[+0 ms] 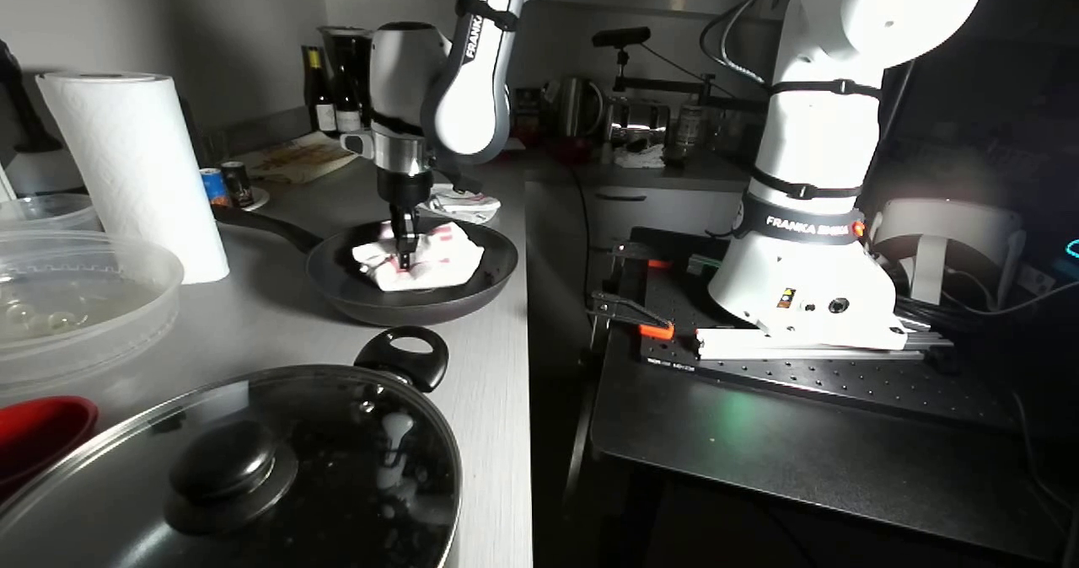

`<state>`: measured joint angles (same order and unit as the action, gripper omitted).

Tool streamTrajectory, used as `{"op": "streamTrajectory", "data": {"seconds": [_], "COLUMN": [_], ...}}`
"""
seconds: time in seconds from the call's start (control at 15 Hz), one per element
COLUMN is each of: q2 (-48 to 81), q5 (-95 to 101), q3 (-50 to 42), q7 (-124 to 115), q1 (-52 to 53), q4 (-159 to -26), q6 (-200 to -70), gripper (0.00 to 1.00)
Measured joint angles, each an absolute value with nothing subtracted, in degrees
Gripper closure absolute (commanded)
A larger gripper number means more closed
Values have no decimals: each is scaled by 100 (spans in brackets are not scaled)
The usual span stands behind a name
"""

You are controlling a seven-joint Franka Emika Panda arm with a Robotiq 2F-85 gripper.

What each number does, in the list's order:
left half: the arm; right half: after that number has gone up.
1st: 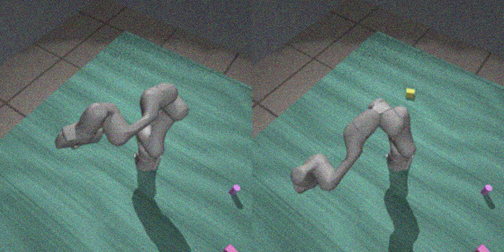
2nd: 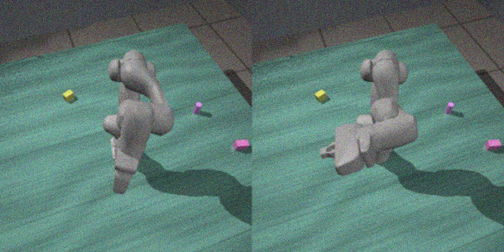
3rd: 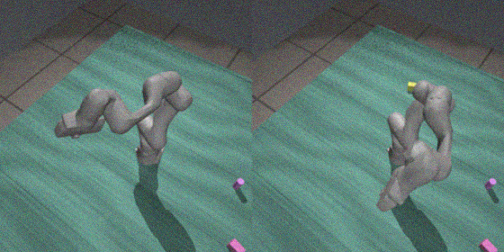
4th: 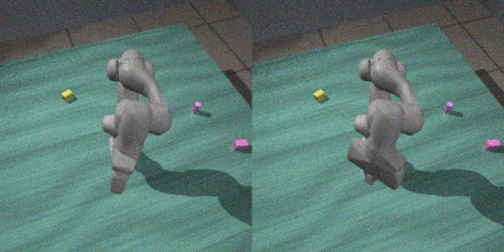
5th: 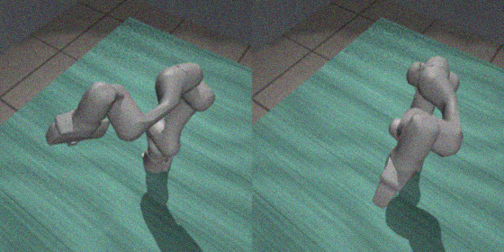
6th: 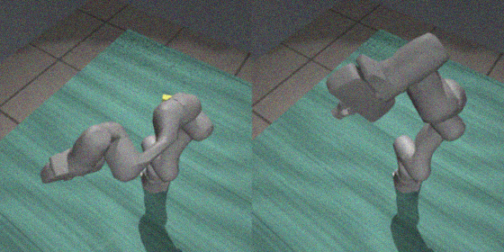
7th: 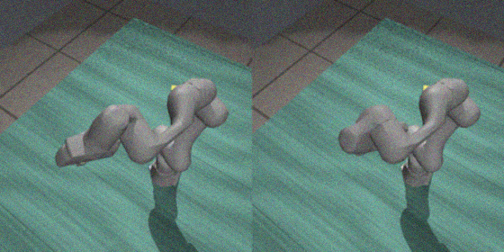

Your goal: Use the left towel to clean the pan

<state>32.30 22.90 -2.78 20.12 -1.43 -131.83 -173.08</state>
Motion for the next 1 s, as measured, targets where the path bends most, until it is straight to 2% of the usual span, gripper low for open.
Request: {"op": "streamTrajectory", "data": {"seconds": [1.0], "q2": [2724], "q5": [2389], "q3": [577], "q7": [2615], "q1": [89], "q4": [-14084], "q6": [-16957], "gripper": [96]}}
